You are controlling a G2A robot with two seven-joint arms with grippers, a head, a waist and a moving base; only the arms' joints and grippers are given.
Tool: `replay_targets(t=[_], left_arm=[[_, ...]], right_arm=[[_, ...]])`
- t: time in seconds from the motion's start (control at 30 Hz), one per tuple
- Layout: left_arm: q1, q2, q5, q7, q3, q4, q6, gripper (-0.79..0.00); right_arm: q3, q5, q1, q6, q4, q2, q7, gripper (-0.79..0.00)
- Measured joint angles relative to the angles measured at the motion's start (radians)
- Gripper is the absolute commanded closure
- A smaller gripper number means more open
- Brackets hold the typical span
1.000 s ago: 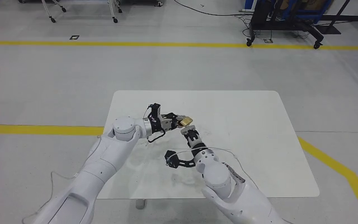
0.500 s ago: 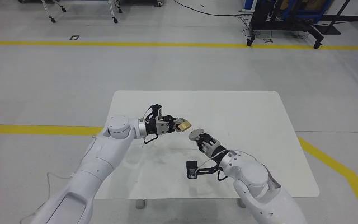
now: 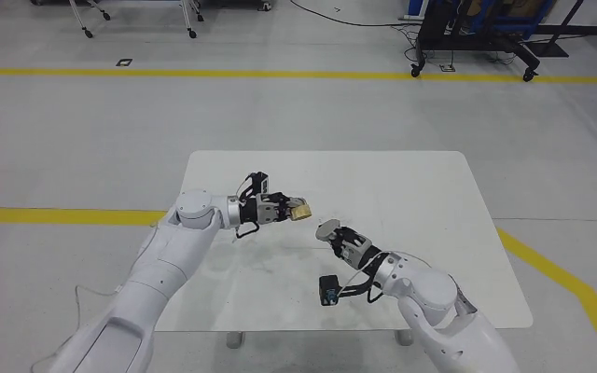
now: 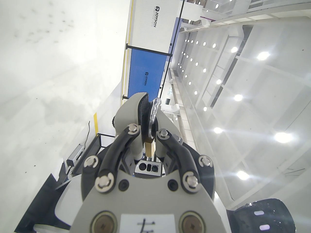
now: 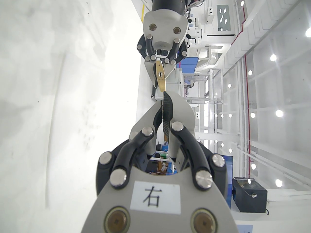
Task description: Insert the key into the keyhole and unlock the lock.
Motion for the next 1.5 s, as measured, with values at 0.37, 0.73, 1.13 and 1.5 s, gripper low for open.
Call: replay_targets(t=[0.37, 0.73, 1.13, 1.5], left_arm=[[0.051, 0.013, 0.089, 0.104, -0.014, -0.097, 0.027, 0.0], [0.069, 0.017, 0.104, 0.099, -0.029, -0.125, 0.033, 0.0], [0.072, 0.018, 0.108, 0.086, -0.037, -0.128, 0.036, 0.0], [0.075, 0.016, 0.116, 0.08, -0.039, -0.131, 0.031, 0.0]], right_arm=[[-0.101, -0.17, 0.037, 0.011, 0.033, 0.0, 0.027, 0.0], [-0.111, -0.101, 0.075, 0.018, 0.07, -0.006, 0.053, 0.0], [-0.13, -0.072, 0.109, -0.01, 0.093, -0.009, 0.073, 0.0], [-0.133, -0.059, 0.114, -0.023, 0.093, -0.01, 0.108, 0.0]])
